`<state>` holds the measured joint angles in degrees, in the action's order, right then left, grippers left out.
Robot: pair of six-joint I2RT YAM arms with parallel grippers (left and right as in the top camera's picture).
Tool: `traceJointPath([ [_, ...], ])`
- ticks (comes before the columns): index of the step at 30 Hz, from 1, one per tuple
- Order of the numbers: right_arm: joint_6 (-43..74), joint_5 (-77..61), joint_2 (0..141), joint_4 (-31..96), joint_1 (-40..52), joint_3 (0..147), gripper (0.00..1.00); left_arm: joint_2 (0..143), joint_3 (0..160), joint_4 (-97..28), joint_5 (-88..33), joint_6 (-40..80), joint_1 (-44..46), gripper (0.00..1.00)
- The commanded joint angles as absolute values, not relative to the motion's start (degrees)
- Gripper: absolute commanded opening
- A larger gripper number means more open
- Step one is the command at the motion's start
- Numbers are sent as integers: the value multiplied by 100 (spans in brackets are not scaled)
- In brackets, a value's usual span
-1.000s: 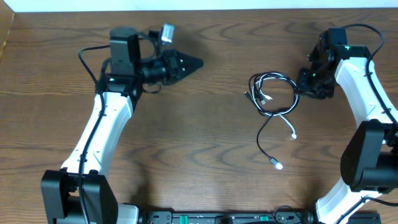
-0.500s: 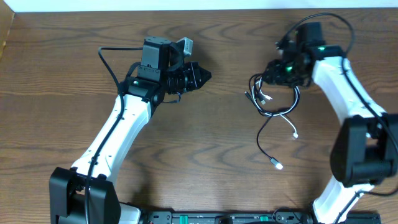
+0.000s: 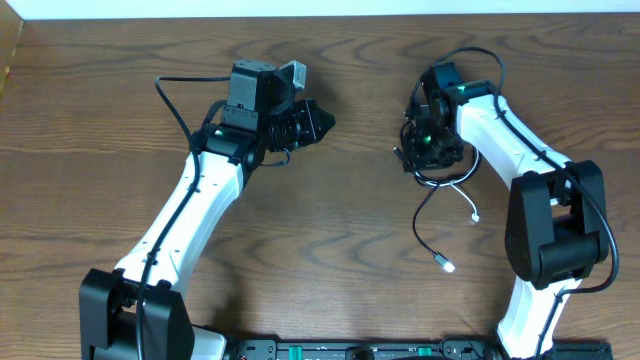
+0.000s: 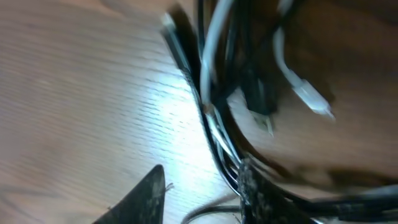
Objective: Untangle cables
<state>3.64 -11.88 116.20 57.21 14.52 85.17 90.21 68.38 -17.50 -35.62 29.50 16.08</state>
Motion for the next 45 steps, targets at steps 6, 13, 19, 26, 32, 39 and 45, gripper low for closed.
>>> traceJointPath([
  [6, -631, -613, 11629, 5848, 1457, 8296, 32, 8997, 6954, -1778, -3487, 2834, 1610, 8],
  [13, -1437, -1041, 11627, 5859, 1457, 8064, 44, 8997, 6954, -1826, -3487, 2832, 1610, 8],
  [19, -1636, -1048, 11629, 5723, 1457, 7979, 43, 8997, 6954, -1883, -3487, 2834, 1610, 8],
  [26, -1640, -1072, 11629, 5808, 1479, 7975, 41, 8997, 6954, -1909, -3489, 2834, 1610, 8],
  [32, -1664, -1673, 11629, 5942, 1671, 7975, 39, 8997, 6954, -1929, -3492, 2834, 1610, 8],
  [39, -1590, -1933, 11629, 5837, 1922, 7975, 42, 8997, 6954, -1929, -3489, 3015, 1610, 8],
  [45, -213, -1079, 11625, 5264, 1817, 8073, 51, 8997, 6954, -1929, -3487, 3011, 1610, 8],
])
